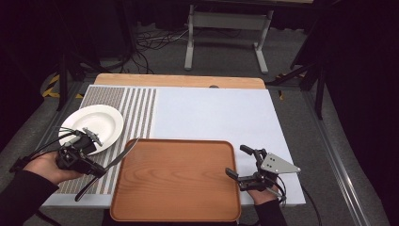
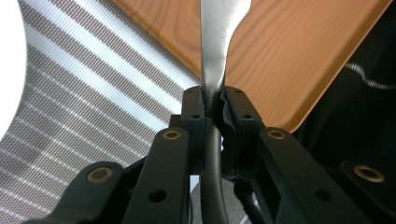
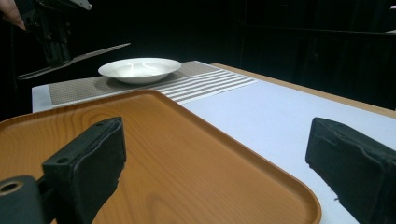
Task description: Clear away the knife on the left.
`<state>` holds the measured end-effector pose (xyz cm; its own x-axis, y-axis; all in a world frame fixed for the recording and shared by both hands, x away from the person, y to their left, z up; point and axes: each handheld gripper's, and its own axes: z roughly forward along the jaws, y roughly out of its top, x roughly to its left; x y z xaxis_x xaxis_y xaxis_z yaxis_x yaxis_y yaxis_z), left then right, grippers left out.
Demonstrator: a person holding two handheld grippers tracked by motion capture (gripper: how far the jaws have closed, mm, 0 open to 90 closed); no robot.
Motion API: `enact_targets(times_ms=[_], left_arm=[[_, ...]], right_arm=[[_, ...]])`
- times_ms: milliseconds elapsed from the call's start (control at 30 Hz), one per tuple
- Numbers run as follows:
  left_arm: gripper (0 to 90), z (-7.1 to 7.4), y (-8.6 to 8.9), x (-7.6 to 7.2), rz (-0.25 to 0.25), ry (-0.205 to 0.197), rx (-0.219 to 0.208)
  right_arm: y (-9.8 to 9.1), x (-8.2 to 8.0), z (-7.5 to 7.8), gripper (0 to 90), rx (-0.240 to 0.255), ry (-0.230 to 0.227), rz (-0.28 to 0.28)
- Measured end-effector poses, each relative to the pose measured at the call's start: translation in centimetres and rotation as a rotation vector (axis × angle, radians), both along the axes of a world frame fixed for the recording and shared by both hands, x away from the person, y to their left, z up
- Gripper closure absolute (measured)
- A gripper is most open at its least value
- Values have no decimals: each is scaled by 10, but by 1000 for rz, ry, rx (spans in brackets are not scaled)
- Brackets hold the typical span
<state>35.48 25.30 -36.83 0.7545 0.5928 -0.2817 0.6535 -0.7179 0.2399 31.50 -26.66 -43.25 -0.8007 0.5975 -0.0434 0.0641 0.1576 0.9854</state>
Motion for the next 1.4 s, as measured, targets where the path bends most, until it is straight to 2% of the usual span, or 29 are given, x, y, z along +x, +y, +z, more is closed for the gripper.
enact_targets(times_ms=[167, 233, 333, 633, 1100, 1400], left_arm=[[804, 1, -11, -1, 21, 5, -3], [804, 1, -18, 0, 30, 19, -24], [804, 0, -24, 1, 22, 22, -38], [804, -6, -43, -1, 15, 52, -35], [804, -17, -65, 0, 1, 83, -83], [804, -26, -84, 2, -19, 98, -83]], right_arm=[[0, 0, 0, 56, 0, -1, 0], [0, 1, 0, 56, -3, 1, 3], [1, 1, -1, 56, -6, 0, 6], [-1, 2, 0, 55, 1, 2, 6], [-2, 2, 0, 55, 8, 2, 7], [-2, 2, 0, 55, 5, 1, 10]])
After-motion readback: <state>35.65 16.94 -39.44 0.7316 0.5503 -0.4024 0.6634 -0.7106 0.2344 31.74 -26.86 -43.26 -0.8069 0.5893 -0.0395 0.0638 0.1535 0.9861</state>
